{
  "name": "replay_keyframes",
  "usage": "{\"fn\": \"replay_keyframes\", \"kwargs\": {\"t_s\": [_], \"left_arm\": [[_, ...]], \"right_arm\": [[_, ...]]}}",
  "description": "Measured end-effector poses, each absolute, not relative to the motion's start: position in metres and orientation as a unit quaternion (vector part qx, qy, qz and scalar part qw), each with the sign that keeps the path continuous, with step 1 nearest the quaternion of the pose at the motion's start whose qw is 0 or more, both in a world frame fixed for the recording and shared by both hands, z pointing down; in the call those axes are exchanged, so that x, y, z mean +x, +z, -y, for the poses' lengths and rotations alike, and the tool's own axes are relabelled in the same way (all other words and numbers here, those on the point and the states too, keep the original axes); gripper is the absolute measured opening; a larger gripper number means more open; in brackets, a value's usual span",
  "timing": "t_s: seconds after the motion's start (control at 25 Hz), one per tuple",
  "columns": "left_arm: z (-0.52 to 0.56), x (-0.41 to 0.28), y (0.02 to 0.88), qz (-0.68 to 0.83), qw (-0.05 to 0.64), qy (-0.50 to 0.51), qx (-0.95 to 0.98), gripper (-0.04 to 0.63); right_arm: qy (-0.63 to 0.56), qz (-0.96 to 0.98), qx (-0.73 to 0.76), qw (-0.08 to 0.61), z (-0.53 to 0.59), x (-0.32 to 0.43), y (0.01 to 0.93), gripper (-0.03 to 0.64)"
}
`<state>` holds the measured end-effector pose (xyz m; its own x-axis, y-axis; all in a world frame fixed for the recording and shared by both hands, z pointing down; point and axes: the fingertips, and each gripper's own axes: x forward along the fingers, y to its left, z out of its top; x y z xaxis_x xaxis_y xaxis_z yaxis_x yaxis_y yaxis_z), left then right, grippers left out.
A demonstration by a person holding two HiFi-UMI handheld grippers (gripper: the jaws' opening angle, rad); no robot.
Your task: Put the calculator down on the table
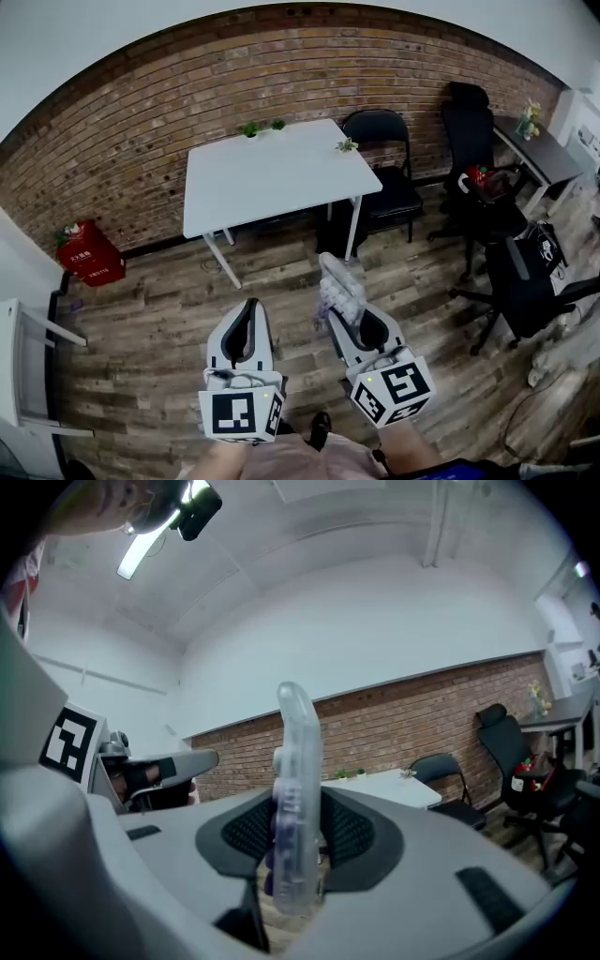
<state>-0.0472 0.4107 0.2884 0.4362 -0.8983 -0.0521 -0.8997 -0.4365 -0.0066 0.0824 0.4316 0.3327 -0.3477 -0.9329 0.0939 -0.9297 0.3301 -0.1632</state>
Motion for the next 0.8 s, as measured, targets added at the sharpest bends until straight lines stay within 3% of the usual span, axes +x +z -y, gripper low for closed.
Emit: {"fn": "replay_keyframes", "kwargs": {"t_s": [0.4, 0.8], "left_arm": [[-0.361, -0.057, 0.319, -0.549, -0.007, 0.008, -0.836, 0.018], [-0.211, -0.083, 0.334, -0.540, -0.023, 0.004, -0.841, 0.018]], "right_arm": [[-0.116, -0.822, -0.558, -0.011, -0.381, 0.078, 0.362, 0.135], [-0.133, -0.816, -0.563, -0.024, -0.238, 0.052, 0.379, 0.136]]}}
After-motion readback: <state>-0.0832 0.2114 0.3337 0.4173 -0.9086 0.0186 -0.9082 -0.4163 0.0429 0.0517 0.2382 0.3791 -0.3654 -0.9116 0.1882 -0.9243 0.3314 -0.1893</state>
